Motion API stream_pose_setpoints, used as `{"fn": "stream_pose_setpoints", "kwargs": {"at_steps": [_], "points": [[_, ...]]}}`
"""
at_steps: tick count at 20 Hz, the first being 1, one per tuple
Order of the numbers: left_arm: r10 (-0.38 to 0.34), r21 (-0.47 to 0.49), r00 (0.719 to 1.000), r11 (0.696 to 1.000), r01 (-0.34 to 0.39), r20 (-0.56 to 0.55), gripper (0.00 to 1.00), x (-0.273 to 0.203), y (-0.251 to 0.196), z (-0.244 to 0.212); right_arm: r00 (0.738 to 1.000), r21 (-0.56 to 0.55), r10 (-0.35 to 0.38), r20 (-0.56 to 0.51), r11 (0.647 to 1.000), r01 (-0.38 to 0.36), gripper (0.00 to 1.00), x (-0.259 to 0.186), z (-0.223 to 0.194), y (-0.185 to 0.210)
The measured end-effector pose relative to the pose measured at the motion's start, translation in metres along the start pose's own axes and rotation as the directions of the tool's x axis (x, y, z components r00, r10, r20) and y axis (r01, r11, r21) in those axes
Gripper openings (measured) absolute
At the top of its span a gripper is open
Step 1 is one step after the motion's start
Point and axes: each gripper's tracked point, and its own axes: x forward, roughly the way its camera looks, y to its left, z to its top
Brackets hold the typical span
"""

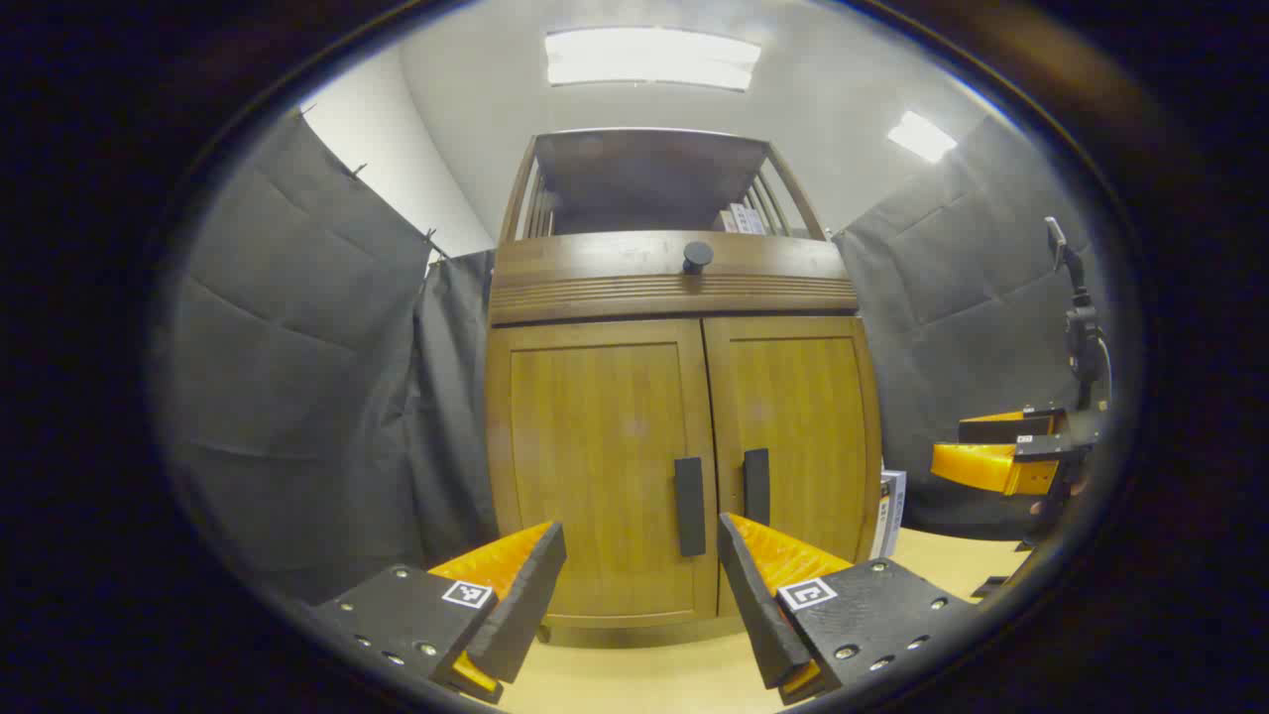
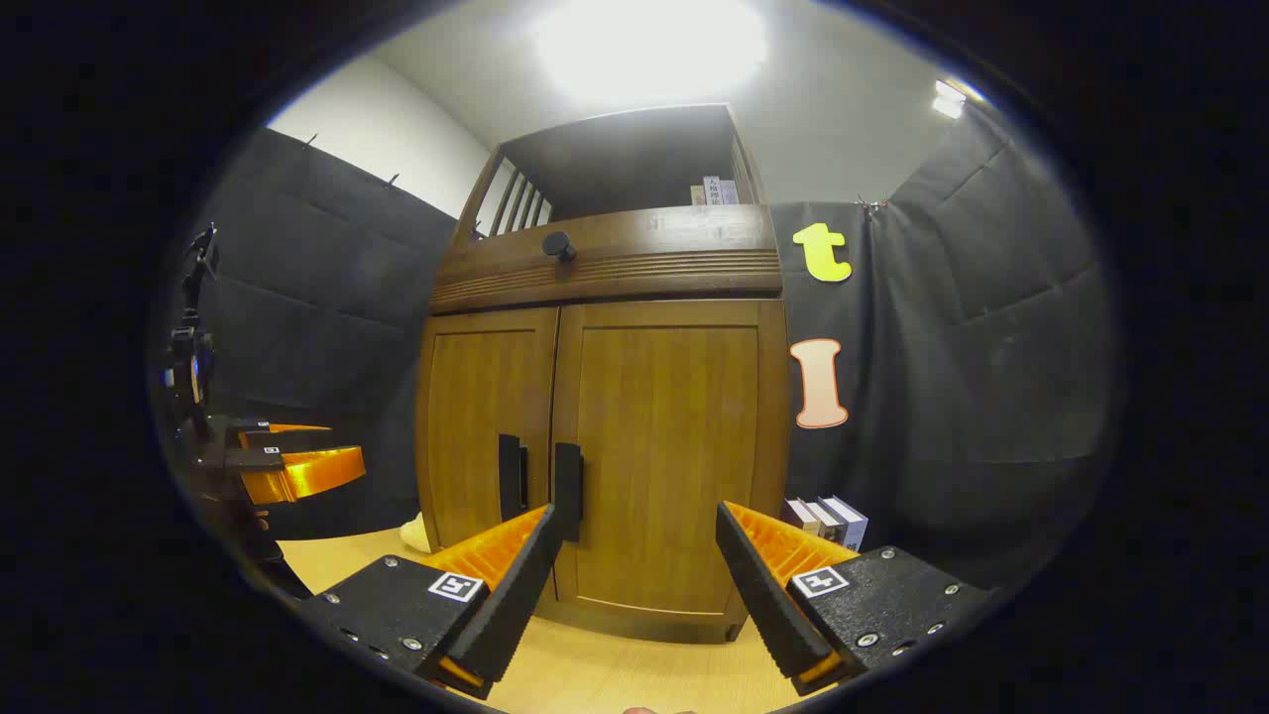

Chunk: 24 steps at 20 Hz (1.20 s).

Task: Open the right door of the double-door shoe cabinet with the right hand, and open the left door with the left hand.

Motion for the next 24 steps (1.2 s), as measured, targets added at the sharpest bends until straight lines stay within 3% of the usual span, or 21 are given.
{"fn": "stream_pose_setpoints", "kwargs": {"at_steps": [7,15,20,24], "points": [[-0.021,-0.030,1.000,0.999,0.020,-0.020,0.89,-0.002,-0.007,-0.014,1.000,0.011,0.019,-0.012,1.000,-0.019,0.97,0.003,-0.005,0.002],[0.016,-0.023,0.999,1.000,-0.017,-0.030,0.89,-0.004,0.003,-0.019,0.999,0.007,0.050,-0.022,0.999,-0.049,0.97,0.013,-0.013,0.009],[0.039,-0.039,0.998,0.998,-0.041,-0.044,0.88,-0.009,0.013,-0.025,0.995,0.026,0.075,-0.068,0.997,-0.073,0.96,0.041,-0.029,0.027],[0.009,-0.079,0.998,0.997,-0.014,-0.061,0.89,-0.017,0.014,-0.033,0.994,0.003,0.081,-0.075,0.997,-0.081,0.94,0.066,-0.031,0.044]]}}
